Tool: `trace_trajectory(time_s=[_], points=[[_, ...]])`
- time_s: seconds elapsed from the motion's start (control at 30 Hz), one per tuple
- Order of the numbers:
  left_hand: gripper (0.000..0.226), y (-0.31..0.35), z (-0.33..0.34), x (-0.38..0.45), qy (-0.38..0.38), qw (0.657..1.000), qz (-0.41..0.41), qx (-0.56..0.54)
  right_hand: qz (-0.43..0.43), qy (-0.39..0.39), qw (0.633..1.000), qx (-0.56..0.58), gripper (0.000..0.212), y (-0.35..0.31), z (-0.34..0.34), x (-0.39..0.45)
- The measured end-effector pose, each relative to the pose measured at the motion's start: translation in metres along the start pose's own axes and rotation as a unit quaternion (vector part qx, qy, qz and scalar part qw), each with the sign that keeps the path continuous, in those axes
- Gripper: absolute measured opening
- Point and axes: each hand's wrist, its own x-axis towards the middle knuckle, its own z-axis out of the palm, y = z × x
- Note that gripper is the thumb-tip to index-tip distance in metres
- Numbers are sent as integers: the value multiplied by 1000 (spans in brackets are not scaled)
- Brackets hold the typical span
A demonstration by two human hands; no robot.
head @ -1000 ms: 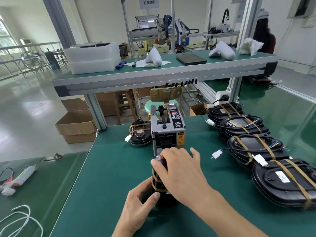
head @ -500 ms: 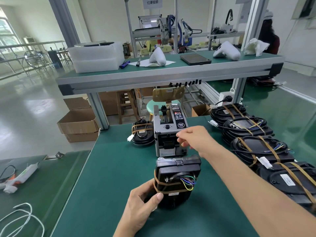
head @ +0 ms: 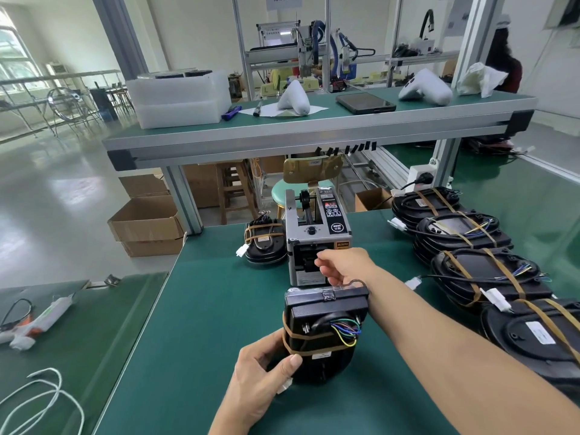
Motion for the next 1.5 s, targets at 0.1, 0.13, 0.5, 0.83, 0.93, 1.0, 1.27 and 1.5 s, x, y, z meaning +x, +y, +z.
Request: trace_trajectory(time_s=[0.1,0.13,0.5,0.83,0.93,1.0,1.27,1.5], points=[[48,1,1,0,3,1000,-1,7,21,-6,999,37,9,2,1,0],[47,2,1,0,5,1000,0,8,26,-9,999,46,9,3,2,0],[48,7,4,1,21,1000,-3,-3,72,-40,991,106,15,3,5,0],[50,9,6,0,32,999,-5,3,69,-39,992,101,8,3,2,-1],[51,9,7,0,31,999,-13,2,52,-50,995,62,7,5,-3,-7],[50,9,7,-1,28,1000,-13,-1,42,-61,996,56,7,8,-9,-17],[54,-1,3,0,30,999,-24,2,-135,-40,981,131,4,18,-54,-109],[56,1,6,-1,27,1000,-6,-10,-257,-18,965,41,14,48,-43,-162]])
